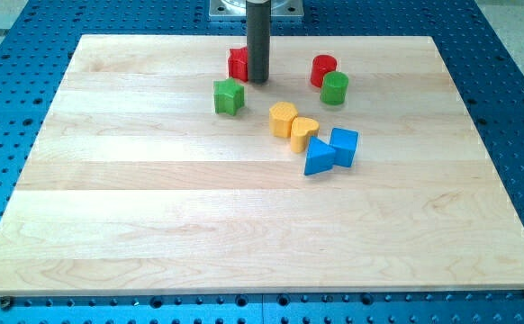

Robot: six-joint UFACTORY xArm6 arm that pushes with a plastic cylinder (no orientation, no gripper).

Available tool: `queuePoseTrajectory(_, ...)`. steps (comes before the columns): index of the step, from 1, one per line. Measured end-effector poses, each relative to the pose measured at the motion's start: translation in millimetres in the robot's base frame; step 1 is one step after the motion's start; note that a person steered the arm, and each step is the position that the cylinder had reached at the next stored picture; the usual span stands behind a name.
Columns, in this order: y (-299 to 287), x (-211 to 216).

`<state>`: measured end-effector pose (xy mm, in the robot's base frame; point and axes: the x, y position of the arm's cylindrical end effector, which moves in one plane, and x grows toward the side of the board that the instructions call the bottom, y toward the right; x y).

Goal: Slightly move the green star downwards

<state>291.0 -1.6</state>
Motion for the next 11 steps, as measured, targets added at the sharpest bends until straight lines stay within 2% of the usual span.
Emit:
queuePoseTrajectory(2,-30,-14)
queuePoseTrajectory(4,7,26)
queuePoseTrajectory(5,7,67)
queuePoseTrajectory(6,13,68)
queuePoseTrajectory(7,24,47)
queuePoseTrajectory(8,-12,28)
queuePoseTrajectory(9,-34,44)
queuePoseTrajectory(10,-21,52)
queuePoseTrajectory(11,51,52)
